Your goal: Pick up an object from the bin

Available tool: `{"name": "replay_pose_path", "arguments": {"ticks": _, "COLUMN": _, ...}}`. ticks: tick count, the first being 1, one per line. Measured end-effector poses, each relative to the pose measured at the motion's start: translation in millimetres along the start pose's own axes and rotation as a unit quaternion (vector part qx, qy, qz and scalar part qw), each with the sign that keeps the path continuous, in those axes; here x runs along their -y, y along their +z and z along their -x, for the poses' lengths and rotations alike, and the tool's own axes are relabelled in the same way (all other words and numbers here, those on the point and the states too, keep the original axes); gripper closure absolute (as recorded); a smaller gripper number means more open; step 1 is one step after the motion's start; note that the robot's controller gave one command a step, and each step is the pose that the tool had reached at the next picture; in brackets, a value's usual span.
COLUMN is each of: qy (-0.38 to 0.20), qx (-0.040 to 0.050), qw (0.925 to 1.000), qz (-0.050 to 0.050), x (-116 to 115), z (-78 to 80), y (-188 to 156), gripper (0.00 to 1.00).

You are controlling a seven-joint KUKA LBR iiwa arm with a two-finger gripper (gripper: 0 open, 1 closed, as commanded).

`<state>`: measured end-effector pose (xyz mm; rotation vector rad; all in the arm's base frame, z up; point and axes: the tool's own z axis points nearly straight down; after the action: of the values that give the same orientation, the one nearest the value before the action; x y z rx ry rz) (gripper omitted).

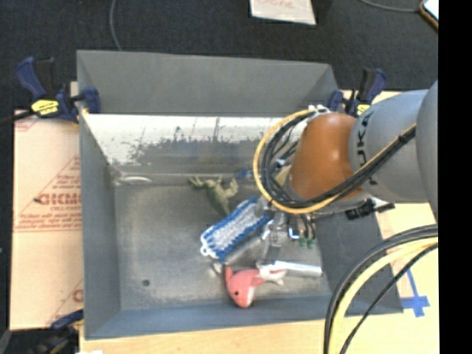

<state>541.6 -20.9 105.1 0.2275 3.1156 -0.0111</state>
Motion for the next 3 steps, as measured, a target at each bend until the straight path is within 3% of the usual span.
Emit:
{"name": "replay_pose_path", "arguments": {"ticks": 1, "qy": -0.049, "qx": 0.0080, "qw": 0.9988, "qz": 0.001, "x": -17, "z": 34.1, "y": 32, "gripper": 0.00}}
{"name": "replay_pose_path", "arguments": {"ticks": 2, "qy": -0.154, "qx": 0.0094, "qw": 0.9880, "qz": -0.002, "x": -31, "z": 32.6, "y": 29, "gripper": 0.00}}
{"name": "replay_pose_path", "arguments": {"ticks": 3, "qy": -0.058, "qx": 0.0088, "qw": 0.9982, "qz": 0.001, "x": -35, "z": 33.4, "y": 33, "gripper": 0.00}}
